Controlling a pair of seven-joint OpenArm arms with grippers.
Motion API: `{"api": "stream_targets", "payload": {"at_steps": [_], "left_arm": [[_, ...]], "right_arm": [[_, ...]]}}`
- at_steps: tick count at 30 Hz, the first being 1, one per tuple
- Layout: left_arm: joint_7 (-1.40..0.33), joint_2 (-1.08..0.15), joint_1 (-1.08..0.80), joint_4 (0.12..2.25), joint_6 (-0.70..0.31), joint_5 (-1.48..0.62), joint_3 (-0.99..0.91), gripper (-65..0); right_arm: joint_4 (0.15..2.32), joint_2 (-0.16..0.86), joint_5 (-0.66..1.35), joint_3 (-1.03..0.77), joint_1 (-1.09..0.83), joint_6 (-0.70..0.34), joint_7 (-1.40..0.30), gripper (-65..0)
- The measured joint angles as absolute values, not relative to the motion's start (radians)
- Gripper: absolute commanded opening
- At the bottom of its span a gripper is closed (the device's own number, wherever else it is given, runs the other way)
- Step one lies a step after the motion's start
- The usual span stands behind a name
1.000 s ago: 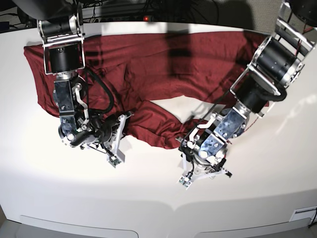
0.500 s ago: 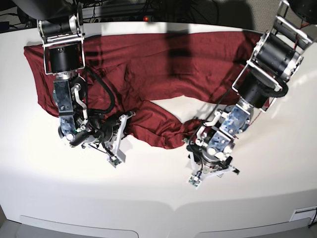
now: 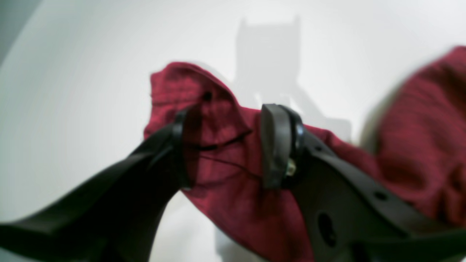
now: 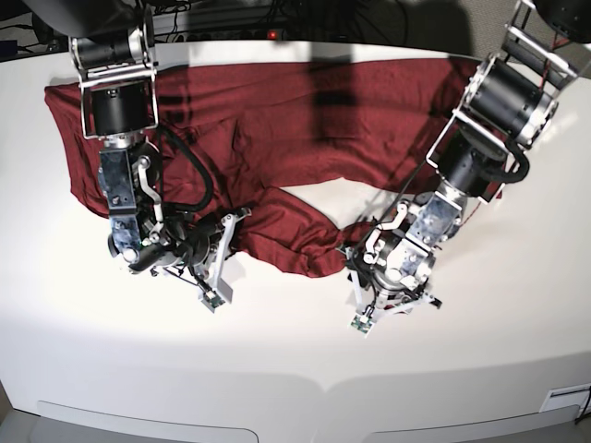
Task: Fold the T-shirt properly
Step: 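Stretch the sleeve with left gripper away from the right gripper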
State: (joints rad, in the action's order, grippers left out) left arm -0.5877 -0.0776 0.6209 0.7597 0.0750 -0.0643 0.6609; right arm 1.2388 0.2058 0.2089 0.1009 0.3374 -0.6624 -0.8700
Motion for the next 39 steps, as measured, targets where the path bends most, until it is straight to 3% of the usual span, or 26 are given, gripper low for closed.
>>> {"api": "stream_targets", "payload": {"at_steps": [8,10,12,13,21,39], "left_arm": [[-0.556,-0.08,0.64,0.695,0.079,-0.067,0.661,-40.5],[-0.551,-0.08,0.64,0.688,0.078,-0.068,0.661,-48.7],[-0.57,-0.078,0.64,0.687,0.078,-0.06,0.661,-62.4],[-0.575,-0.078,0.64,0.687,0.078,-0.047,0.661,-65.0],[-0.588,-0.08,0.638,0.684,0.076,0.052,0.661,-65.0],[-0.659,-0.104,0.704,0.728,0.073,0.052,0.661,-65.0]], "right_arm": [[1.239,0.205,0.211,0.101,0.337,-0.662,-0.87,-65.0],[1.239,0.205,0.211,0.101,0.337,-0.662,-0.87,-65.0],[1.239,0.205,0.212,0.101,0.337,-0.662,-0.87,-65.0],[1.239,0.205,0.212,0.101,0.338,-0.663,-0.87,-65.0],[1.239,0.205,0.212,0.101,0.337,-0.662,-0.86,-65.0],[1.239,0.206,0.208,0.101,0.396,-0.663,-0.844,-65.0]]}}
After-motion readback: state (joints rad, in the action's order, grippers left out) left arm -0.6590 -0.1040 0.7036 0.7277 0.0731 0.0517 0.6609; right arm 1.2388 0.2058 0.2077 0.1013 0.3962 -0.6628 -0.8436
